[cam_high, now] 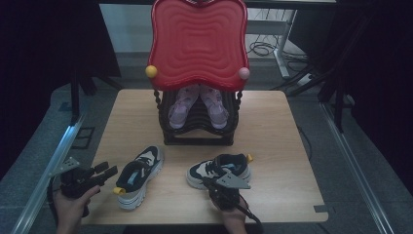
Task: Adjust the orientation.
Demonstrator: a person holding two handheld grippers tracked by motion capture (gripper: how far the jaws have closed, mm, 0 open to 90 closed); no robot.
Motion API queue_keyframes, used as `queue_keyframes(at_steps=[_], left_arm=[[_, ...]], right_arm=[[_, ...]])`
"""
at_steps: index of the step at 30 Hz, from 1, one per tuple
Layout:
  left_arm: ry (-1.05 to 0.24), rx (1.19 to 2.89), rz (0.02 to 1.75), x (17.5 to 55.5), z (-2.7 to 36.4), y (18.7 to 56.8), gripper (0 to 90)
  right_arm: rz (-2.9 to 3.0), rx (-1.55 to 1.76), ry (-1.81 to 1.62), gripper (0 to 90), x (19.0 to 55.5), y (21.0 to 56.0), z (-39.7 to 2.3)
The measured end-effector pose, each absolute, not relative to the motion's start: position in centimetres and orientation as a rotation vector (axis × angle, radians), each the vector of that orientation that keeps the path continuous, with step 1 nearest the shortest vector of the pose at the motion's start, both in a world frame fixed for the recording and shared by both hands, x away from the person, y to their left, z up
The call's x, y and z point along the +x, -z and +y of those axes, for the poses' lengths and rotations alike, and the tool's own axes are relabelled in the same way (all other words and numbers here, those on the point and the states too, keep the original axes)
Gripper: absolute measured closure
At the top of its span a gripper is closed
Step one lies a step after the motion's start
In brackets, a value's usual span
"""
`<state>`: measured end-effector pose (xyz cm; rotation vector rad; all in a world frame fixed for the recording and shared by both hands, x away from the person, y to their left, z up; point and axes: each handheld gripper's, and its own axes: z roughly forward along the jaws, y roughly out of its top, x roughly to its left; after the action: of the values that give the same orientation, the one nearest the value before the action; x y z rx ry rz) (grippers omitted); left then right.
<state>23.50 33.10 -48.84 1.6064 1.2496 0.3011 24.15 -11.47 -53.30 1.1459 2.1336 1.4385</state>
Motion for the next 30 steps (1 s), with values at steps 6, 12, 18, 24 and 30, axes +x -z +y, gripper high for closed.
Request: queue_keyframes(at_steps=[6, 12, 18, 24, 30], left_arm=[[-0.302, 1.604, 1.251, 23.5, 33.2, 48.8, 45.7], [-0.304, 1.606, 1.247, 23.4, 33.1, 48.7, 45.7], [-0.305, 1.604, 1.249, 23.4, 33.2, 48.8, 45.7], [-0.303, 1.606, 1.249, 23.5, 33.2, 48.8, 45.6], [-0.311, 1.601, 1.248, 23.4, 33.2, 48.8, 45.7]], right_arm=[[2.112, 1.161, -1.413, 90.0, 24.8, 53.3, -10.7], [2.107, 1.172, -1.408, 90.0, 25.3, 53.2, -10.4], [2.101, 1.173, -1.409, 90.0, 25.7, 53.3, -10.2], [2.102, 1.170, -1.408, 90.0, 25.9, 53.3, -10.2], [2.107, 1.160, -1.408, 90.0, 25.8, 53.3, -10.2]])
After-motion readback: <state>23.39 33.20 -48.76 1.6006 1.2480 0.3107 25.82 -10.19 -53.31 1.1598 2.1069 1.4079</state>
